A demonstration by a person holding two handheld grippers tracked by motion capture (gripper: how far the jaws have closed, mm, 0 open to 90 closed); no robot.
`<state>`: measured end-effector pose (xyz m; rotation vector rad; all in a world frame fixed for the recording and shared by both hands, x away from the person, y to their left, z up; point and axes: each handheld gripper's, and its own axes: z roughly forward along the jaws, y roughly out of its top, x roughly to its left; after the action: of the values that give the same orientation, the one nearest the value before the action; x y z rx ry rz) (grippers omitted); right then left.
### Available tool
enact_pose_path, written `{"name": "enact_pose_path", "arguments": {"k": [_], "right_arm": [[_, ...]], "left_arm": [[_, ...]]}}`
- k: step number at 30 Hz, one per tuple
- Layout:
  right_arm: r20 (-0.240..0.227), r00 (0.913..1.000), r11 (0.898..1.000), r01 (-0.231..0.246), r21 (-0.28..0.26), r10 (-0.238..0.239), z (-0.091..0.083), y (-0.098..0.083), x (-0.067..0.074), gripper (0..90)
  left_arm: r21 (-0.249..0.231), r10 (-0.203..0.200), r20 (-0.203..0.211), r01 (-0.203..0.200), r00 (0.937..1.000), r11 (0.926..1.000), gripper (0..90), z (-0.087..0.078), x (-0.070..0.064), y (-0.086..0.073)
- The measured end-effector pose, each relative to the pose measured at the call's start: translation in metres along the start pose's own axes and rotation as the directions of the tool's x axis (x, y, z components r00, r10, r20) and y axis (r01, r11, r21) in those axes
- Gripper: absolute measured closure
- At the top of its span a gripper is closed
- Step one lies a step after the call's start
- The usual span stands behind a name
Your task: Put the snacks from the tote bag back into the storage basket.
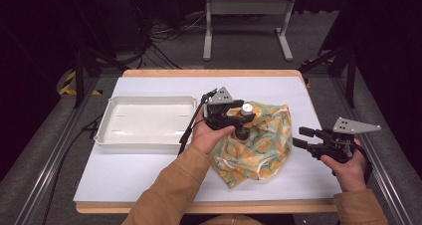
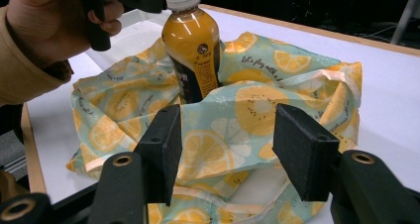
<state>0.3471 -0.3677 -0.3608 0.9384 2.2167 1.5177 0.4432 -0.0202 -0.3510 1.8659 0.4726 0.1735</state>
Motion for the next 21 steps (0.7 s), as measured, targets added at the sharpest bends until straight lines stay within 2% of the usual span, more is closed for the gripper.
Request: {"name": "enact_pose_path", "arguments": {"k": [6, 13, 17, 21], "right_arm": [[0.000, 1.0000, 1.000, 0.000, 0.000, 0.000, -0.0002, -0.0001, -0.0004, 45.8], [-0.001, 1.0000, 1.000, 0.000, 0.000, 0.000, -0.0004, -0.0001, -0.0003, 45.9], [-0.001, 1.0000, 1.000, 0.001, -0.001, -0.001, -0.0005, 0.0000, -0.0002, 45.9], [-0.002, 1.0000, 1.000, -0.001, -0.002, 0.001, -0.0003, -0.0002, -0.0005, 46.0]], "left_arm": [[-0.013, -0.001, 0.004, 0.001, 1.0000, 0.9999, 36.5, 0.0062, 0.0029, -0.0027], [-0.023, -0.008, 0.016, 0.008, 0.9998, 0.9997, 42.2, 0.0095, 0.0034, -0.0059], [-0.033, -0.004, 0.001, 0.004, 1.0000, 0.9995, 48.0, 0.0088, 0.0040, -0.0078], [-0.046, 0.011, -0.017, -0.012, 0.9998, 0.9989, 57.6, 0.0073, 0.0033, -0.0085]]}}
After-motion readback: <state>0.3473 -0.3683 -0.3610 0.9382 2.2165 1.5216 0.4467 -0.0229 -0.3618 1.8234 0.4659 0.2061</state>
